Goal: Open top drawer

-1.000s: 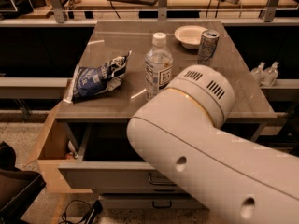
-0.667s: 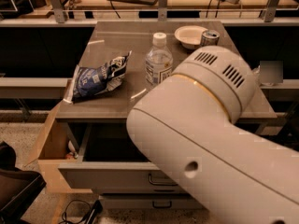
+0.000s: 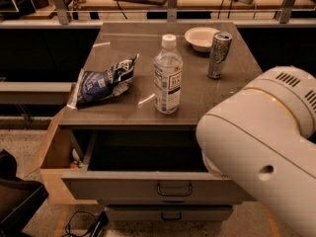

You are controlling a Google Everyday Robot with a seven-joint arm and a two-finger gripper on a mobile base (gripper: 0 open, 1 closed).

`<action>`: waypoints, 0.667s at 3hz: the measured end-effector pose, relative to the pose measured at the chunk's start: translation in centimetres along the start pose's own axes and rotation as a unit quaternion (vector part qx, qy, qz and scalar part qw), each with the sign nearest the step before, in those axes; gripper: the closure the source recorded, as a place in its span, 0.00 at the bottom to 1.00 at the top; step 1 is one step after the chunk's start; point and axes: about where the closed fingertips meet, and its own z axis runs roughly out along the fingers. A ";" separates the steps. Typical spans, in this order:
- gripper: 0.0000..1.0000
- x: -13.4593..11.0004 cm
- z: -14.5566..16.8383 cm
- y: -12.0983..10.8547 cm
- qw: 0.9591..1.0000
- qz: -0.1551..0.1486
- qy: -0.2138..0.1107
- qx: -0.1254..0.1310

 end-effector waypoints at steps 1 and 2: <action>1.00 1.8 3.7 0.4 0.999 0.015 -0.028 -0.002; 1.00 2.5 7.2 0.5 0.998 0.021 -0.060 0.001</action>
Offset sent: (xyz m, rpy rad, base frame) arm 0.0412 -0.0415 -0.0963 0.1980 -0.0260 0.0295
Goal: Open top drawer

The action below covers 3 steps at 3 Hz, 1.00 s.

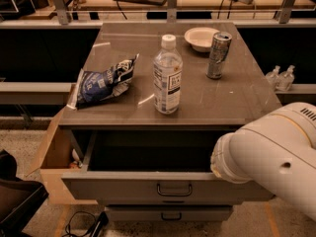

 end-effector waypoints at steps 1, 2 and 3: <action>1.00 0.5 2.3 -0.3 1.000 0.003 -0.021 0.002; 1.00 0.7 4.2 -0.6 0.999 0.001 -0.035 0.001; 1.00 0.4 5.6 -1.1 0.999 -0.006 -0.035 -0.005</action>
Offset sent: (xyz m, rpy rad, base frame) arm 0.0384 -0.0075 -0.0547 0.0908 -0.0032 0.0459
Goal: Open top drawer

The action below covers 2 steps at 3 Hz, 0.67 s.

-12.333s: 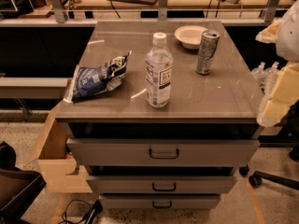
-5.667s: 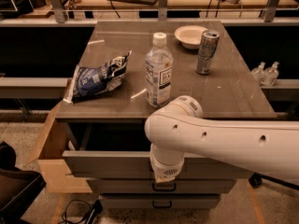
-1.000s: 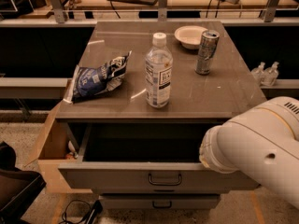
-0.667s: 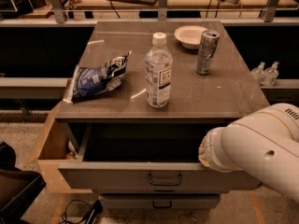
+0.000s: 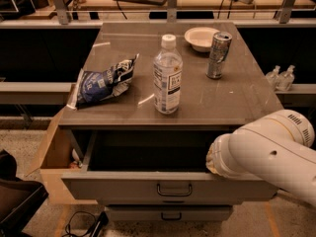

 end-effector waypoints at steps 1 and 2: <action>1.00 -0.2 1.4 -0.6 1.000 -0.010 0.005 -0.010; 1.00 -0.4 2.6 -1.2 0.999 -0.021 0.013 -0.023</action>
Offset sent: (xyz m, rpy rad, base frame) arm 0.0340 0.0089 -0.0275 -0.0692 0.0737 0.0524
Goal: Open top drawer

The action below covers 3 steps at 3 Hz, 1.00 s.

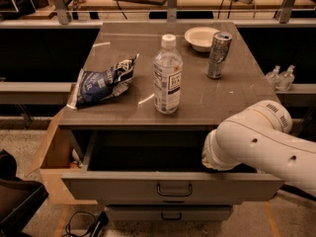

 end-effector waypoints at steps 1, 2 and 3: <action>1.00 0.7 1.0 0.6 1.000 -0.002 -0.002 -0.021; 1.00 1.6 1.7 2.3 0.999 0.000 -0.002 -0.046; 1.00 1.9 1.5 3.9 0.998 -0.005 0.003 -0.066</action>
Offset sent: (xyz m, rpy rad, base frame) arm -0.0313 -0.0256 -0.0461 0.0018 0.1604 0.0040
